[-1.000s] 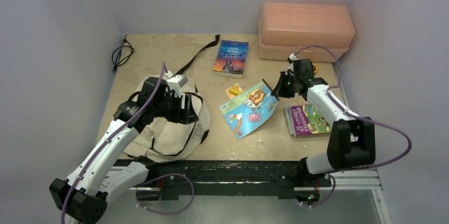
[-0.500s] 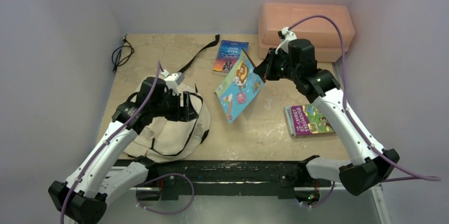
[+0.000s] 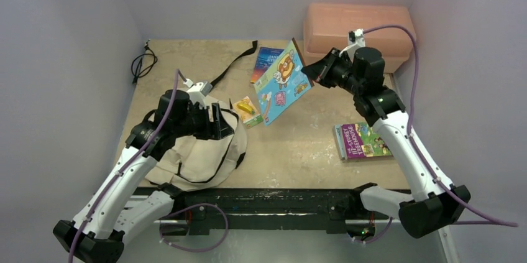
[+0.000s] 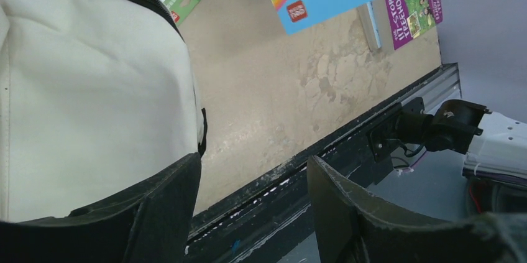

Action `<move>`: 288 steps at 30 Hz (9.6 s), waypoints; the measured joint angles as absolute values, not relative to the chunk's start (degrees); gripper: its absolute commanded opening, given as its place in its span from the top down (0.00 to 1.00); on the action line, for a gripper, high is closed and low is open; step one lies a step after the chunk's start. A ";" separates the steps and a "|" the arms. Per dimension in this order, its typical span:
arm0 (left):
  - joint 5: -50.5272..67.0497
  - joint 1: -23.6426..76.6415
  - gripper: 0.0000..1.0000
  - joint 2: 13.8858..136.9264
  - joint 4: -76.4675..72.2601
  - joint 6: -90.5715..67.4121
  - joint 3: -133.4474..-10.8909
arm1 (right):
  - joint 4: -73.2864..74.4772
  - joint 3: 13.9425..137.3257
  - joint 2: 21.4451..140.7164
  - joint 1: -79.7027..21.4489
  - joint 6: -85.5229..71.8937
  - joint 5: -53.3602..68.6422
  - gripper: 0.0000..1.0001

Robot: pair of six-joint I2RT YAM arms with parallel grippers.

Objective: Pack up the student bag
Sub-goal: Pick up the book from the center of the board, then place the book in the student bag, then pick up the book from the center of the board.

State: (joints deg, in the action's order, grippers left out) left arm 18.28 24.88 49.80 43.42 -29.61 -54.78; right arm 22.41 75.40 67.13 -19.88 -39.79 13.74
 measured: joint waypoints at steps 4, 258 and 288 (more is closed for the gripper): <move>20.75 24.88 0.37 51.13 41.12 -31.18 -54.78 | 8.38 59.64 66.65 -18.94 -48.47 15.29 1.00; -6.09 27.46 1.00 57.32 43.31 -6.33 -60.55 | -12.05 64.47 106.85 -52.71 -53.74 14.06 0.29; 10.13 27.46 1.00 63.11 40.14 -15.81 -55.92 | 8.91 60.47 88.88 -20.93 -40.23 5.26 0.11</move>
